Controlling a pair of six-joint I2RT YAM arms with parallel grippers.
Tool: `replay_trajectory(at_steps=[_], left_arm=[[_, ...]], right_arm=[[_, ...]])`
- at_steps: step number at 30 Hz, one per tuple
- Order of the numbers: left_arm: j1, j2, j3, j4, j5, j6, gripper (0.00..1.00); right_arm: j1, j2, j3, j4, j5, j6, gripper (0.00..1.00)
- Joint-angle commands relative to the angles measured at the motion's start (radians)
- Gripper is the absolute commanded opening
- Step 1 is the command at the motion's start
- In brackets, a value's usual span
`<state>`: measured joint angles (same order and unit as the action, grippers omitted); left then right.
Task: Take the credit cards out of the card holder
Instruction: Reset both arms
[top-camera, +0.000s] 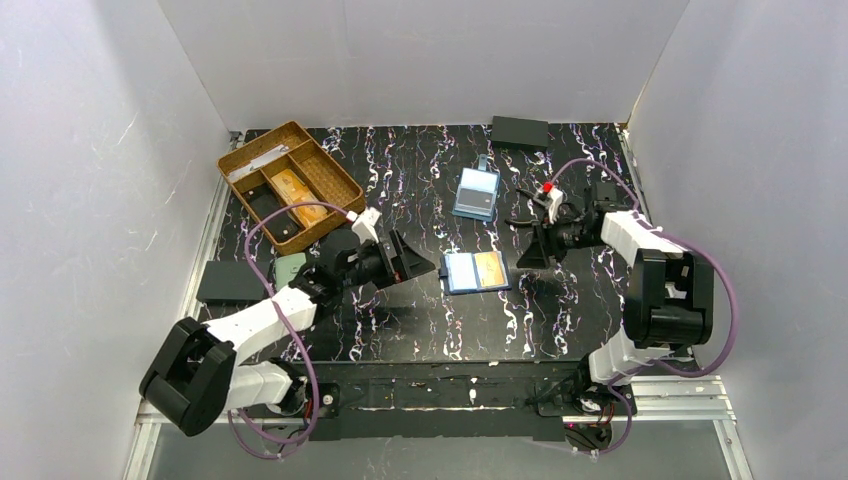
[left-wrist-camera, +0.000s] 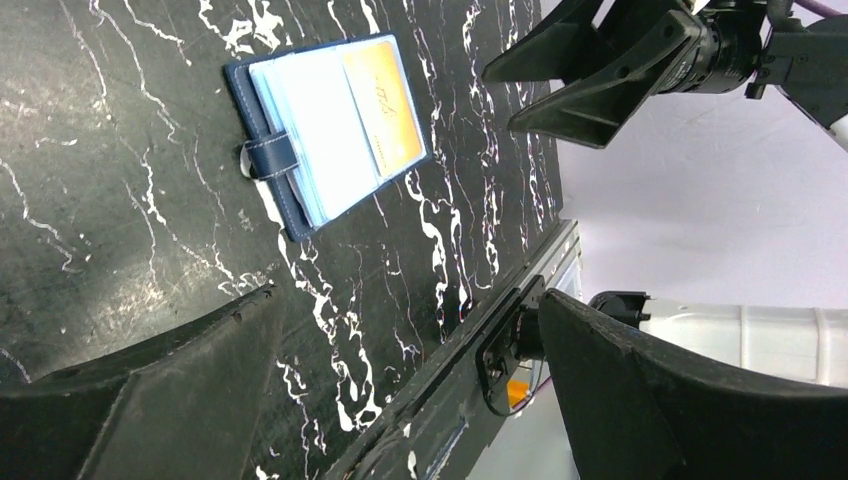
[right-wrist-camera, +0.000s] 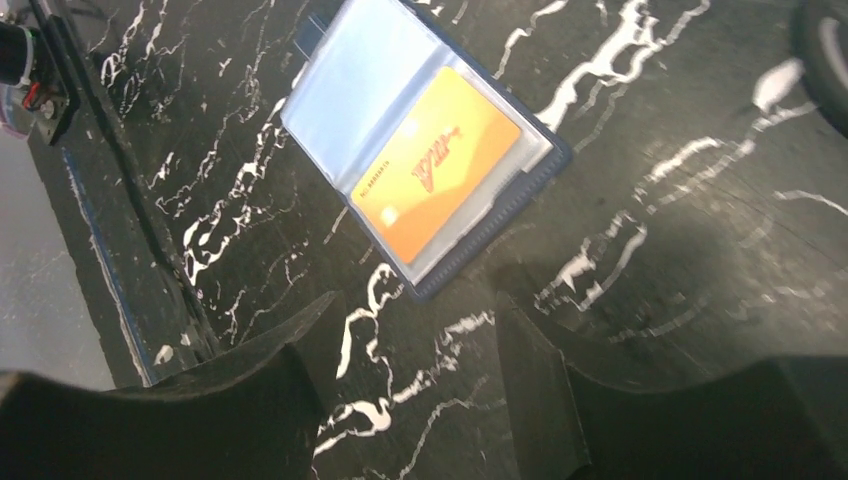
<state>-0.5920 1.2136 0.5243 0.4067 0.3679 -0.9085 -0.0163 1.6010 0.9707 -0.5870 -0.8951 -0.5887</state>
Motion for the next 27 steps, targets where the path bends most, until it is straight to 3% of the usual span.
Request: replay_trajectory(at_steps=[1, 8, 10, 14, 19, 22, 27], left_arm=[[0.016, -0.087, -0.058, 0.041, 0.003, 0.005, 0.98], [0.176, -0.241, -0.122, 0.058, 0.083, -0.067, 0.98], [0.229, -0.260, -0.127, 0.057, 0.153, -0.093, 0.98], [0.333, -0.302, -0.138, 0.057, 0.264, -0.155, 0.98], [0.507, -0.368, -0.124, 0.027, 0.395, -0.210, 0.98], [0.619, -0.380, -0.062, -0.059, 0.486, -0.187, 0.98], [0.748, -0.379, 0.111, -0.354, 0.559, -0.021, 0.98]], right_arm=[[-0.082, -0.061, -0.001, -0.065, -0.034, -0.084, 0.66], [-0.191, -0.166, -0.043, 0.006, 0.048, -0.034, 0.69], [-0.197, -0.234, -0.063, 0.057, 0.133, 0.012, 0.75], [-0.204, -0.401, -0.083, 0.132, 0.294, 0.083, 0.96], [-0.231, -0.523, -0.021, 0.153, 0.388, 0.187, 0.98], [-0.236, -0.546, 0.046, 0.153, 0.453, 0.293, 0.98], [-0.237, -0.532, 0.168, 0.093, 0.437, 0.415, 0.98]])
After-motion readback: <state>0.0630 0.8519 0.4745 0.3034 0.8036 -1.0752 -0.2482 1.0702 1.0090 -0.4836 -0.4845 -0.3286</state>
